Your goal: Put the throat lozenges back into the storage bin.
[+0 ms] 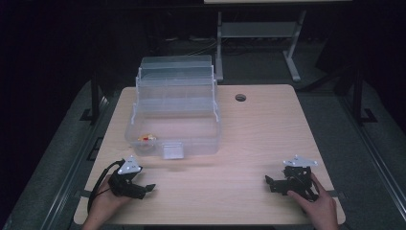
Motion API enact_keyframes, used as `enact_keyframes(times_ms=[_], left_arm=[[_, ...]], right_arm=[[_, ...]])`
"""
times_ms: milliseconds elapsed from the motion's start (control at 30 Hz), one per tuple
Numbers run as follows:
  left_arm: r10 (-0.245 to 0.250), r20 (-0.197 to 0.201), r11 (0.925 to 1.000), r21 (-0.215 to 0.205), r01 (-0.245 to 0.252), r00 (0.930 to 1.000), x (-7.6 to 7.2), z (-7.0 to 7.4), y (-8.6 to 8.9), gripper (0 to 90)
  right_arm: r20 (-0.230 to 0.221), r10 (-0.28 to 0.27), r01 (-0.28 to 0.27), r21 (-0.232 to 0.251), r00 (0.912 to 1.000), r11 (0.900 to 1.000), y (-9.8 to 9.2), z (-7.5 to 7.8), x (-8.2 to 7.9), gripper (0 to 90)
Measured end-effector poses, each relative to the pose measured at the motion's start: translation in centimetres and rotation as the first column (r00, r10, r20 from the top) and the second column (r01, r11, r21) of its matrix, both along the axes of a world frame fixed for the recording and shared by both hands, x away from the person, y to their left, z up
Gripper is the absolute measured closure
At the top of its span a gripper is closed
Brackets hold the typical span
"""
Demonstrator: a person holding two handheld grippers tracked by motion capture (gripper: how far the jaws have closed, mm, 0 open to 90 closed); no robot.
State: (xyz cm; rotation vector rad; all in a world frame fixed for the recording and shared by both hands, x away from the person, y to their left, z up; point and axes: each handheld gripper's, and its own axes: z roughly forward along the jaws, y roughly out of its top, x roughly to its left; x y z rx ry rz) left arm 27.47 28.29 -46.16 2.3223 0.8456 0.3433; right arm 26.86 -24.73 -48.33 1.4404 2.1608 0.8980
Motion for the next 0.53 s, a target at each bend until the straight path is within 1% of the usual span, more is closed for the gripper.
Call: enact_keyframes(times_ms=[67,167,233,400,433,533], left_arm=[[0.003,-0.004,1.0000,0.003,-0.003,1.0000,0.0,-0.3,0.1,13.5],[0.009,-0.005,0.9998,-0.018,-0.009,0.9999,0.0,-0.5,0.3,12.4],[0.008,0.002,0.9994,-0.034,-0.008,1.0000,-0.1,-0.7,0.4,11.8],[0.005,0.041,0.9966,-0.082,-0.002,0.9992,-0.4,-1.2,0.9,11.1],[0.003,0.047,0.9961,-0.088,0.001,0.9989,-0.4,-1.3,1.0,11.0],[0.003,0.047,0.9961,-0.088,0.001,0.9989,-0.4,-1.3,1.0,11.1]], right_arm=[[0.000,0.001,-0.001,0.000,1.0000,1.000,0.0,0.0,0.0,0.0],[0.000,0.000,0.000,0.000,1.0000,1.000,0.0,0.0,0.0,0.0],[0.000,0.000,0.000,0.000,1.0000,1.000,0.0,0.0,0.0,0.0],[0.001,0.001,-0.001,-0.001,1.0000,1.000,0.0,0.0,0.0,0.0],[0.000,0.000,0.000,0.000,1.0000,1.000,0.0,0.0,0.0,0.0],[0.000,0.000,0.000,0.000,1.0000,1.000,0.0,0.0,0.0,0.0]])
